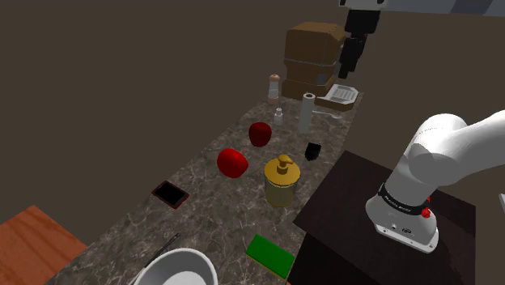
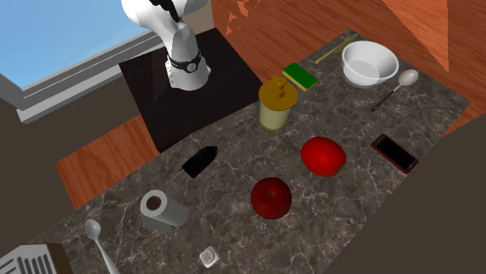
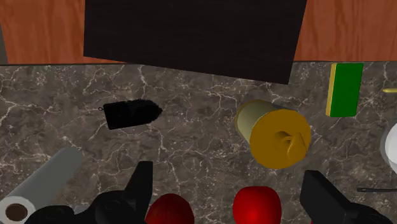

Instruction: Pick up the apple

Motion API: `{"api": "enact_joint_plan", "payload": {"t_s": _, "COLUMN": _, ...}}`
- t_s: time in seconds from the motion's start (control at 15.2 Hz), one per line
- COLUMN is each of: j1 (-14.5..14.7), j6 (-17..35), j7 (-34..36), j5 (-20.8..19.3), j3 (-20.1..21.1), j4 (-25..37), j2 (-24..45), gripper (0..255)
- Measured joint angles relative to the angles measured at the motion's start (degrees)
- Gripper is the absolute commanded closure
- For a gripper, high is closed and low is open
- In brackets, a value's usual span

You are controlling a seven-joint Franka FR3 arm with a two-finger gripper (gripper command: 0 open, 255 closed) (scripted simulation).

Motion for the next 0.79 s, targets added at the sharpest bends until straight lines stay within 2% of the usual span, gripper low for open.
{"api": "enact_joint_plan", "payload": {"t_s": 0.13, "j1": 0.1, "j6": 1.2, "j7": -0.5, "j5": -0.2, "j3": -0.2, "j4": -0.9, "j2": 0.0, "gripper": 0}}
{"api": "enact_joint_plan", "payload": {"t_s": 0.26, "j1": 0.4, "j6": 4.9, "j7": -2.0, "j5": -0.4, "j3": -0.7, "j4": -3.5, "j2": 0.0, "gripper": 0}}
{"api": "enact_joint_plan", "payload": {"t_s": 0.79, "j1": 2.4, "j6": 26.3, "j7": -10.0, "j5": -1.2, "j3": -3.9, "j4": -11.9, "j2": 7.3, "gripper": 0}}
